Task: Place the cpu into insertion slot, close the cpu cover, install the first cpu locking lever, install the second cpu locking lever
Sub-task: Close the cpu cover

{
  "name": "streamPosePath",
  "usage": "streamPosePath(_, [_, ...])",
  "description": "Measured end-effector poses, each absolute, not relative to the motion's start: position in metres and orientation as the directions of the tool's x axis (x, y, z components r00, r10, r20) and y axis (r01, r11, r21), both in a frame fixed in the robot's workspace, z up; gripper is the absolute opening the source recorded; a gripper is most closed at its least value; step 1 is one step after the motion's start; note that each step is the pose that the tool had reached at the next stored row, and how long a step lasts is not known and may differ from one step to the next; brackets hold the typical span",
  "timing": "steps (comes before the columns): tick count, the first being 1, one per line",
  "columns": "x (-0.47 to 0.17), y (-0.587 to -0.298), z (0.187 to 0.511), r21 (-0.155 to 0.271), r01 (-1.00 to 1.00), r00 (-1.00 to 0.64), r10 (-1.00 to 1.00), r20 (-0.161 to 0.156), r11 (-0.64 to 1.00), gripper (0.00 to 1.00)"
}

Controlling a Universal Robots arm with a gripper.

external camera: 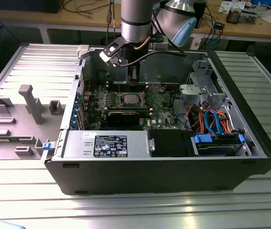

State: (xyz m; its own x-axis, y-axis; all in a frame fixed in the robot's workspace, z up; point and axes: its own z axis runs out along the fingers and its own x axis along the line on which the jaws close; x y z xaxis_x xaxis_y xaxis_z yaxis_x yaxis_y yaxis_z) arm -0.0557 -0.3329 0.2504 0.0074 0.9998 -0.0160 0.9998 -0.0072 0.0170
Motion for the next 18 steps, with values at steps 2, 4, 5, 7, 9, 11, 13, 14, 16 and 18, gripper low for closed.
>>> streamPosePath(2, [-0.056, -0.333, 0.25, 0.017, 1.0, 0.007, 1.0, -0.016, -0.007, 0.11])
streamPosePath(4, [-0.056, -0.333, 0.25, 0.017, 1.0, 0.008, 1.0, -0.016, -0.007, 0.11])
streamPosePath(5, [-0.056, -0.333, 0.25, 0.017, 1.0, 0.008, 1.0, -0.016, -0.007, 0.11])
streamPosePath(7, [-0.056, -0.333, 0.25, 0.017, 1.0, 0.008, 1.0, -0.016, -0.007, 0.11])
streamPosePath(9, [-0.056, -0.333, 0.252, 0.018, 1.0, 0.008, 1.0, -0.017, -0.007, 0.11])
streamPosePath(11, [-0.056, -0.333, 0.255, 0.018, 1.0, 0.009, 1.0, -0.016, -0.008, 0.11])
streamPosePath(13, [-0.056, -0.333, 0.258, 0.019, 1.0, 0.009, 1.0, -0.016, -0.009, 0.11])
streamPosePath(14, [-0.056, -0.333, 0.259, 0.019, 1.0, 0.009, 1.0, -0.016, -0.009, 0.11])
streamPosePath(16, [-0.056, -0.333, 0.262, 0.019, 1.0, 0.009, 1.0, -0.016, -0.009, 0.11])
streamPosePath(18, [-0.056, -0.333, 0.263, 0.019, 1.0, 0.009, 1.0, -0.017, -0.009, 0.11])
